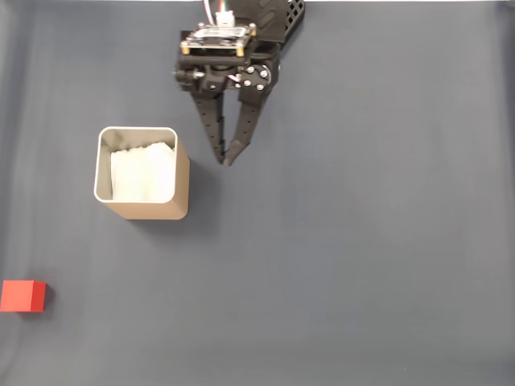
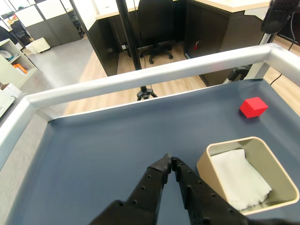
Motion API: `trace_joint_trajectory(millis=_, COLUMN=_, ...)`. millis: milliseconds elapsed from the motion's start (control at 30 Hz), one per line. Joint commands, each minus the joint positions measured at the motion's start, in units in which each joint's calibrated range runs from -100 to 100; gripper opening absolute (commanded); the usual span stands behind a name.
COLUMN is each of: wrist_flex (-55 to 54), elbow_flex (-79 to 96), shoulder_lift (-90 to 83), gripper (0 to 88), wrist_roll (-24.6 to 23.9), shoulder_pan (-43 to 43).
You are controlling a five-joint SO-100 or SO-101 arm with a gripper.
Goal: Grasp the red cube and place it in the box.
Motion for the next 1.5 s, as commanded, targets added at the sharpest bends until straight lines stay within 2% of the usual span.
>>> trace_joint_trajectory(millis=0, wrist_flex=2.68, elbow_flex=-11.26, shoulder_lift=5.43, gripper=0.1, wrist_roll=0.2, shoulder_pan=2.42)
trace_joint_trajectory(millis=233, wrist_flex=6.38, elbow_flex=-25.76, shoulder_lift=18.23, gripper=0.1, wrist_roll=0.63, shoulder_pan=9.52)
trace_joint_trajectory(millis=700, wrist_flex=6.54, elbow_flex=-44.53, shoulder_lift=43.42, gripper=0.4, wrist_roll=1.66, shoulder_pan=22.08)
trace_joint_trajectory(millis=1233, wrist_flex=6.54, elbow_flex=-62.49, shoulder_lift=61.94, gripper=3.1, wrist_roll=1.12, shoulder_pan=25.7)
trace_joint_trajectory(millis=1467, wrist_flex=6.54, elbow_flex=-68.6, shoulder_lift=70.07, gripper=8.4, wrist_roll=0.73, shoulder_pan=26.41)
